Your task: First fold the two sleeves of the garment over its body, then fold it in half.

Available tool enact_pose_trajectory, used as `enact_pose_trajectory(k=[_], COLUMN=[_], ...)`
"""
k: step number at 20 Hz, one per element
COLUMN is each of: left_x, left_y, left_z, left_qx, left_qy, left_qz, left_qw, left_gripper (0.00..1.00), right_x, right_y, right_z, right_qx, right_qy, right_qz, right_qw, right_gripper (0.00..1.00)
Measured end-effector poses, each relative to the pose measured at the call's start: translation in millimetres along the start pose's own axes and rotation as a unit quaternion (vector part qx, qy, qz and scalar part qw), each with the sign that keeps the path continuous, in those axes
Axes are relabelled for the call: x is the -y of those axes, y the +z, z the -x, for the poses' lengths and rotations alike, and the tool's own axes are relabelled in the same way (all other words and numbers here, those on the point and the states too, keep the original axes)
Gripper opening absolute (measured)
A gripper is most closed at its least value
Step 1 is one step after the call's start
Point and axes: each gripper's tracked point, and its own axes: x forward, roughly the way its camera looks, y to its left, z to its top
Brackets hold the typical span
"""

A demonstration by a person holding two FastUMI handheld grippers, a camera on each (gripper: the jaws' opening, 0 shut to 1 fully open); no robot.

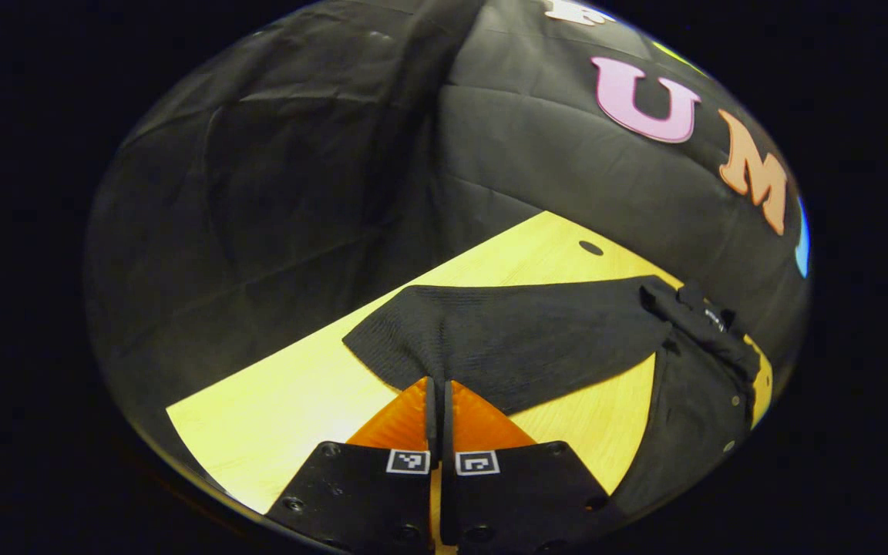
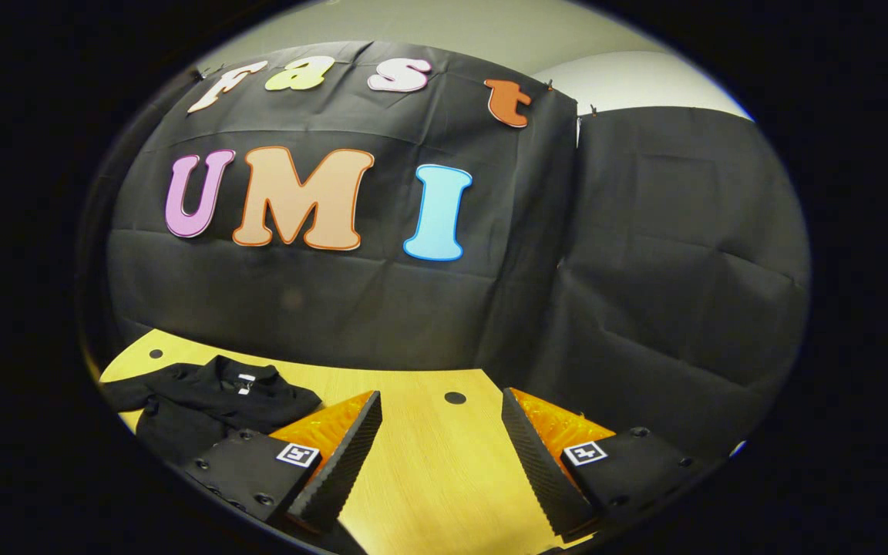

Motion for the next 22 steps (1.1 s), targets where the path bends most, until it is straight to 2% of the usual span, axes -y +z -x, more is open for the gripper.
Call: enact_pose_trajectory(k=[8, 14, 17, 22], left_x=[15.4, 50.6, 90.7, 185.3], left_y=[21.8, 92.4, 126.3, 166.3], left_z=[14.2, 24.4, 26.4, 27.7], left_qx=[0.017, 0.09, 0.115, 0.152], left_qy=[-0.014, -0.039, -0.067, -0.133], left_qz=[-0.023, -0.039, -0.062, -0.106], left_qw=[0.999, 0.994, 0.989, 0.974], left_gripper=[0.0, 0.0, 0.0, 0.0], right_x=[23.1, 42.6, 54.7, 81.8], right_y=[-7.4, -30.0, -45.3, -60.2], right_z=[6.7, 9.3, 12.4, 16.7], right_qx=[-0.004, -0.017, -0.03, -0.035], right_qy=[-0.019, -0.031, -0.034, -0.048], right_qz=[0.005, -0.022, -0.035, -0.06], right_qw=[1.0, 0.999, 0.998, 0.996], right_gripper=[0.99, 0.99, 0.99, 0.99])
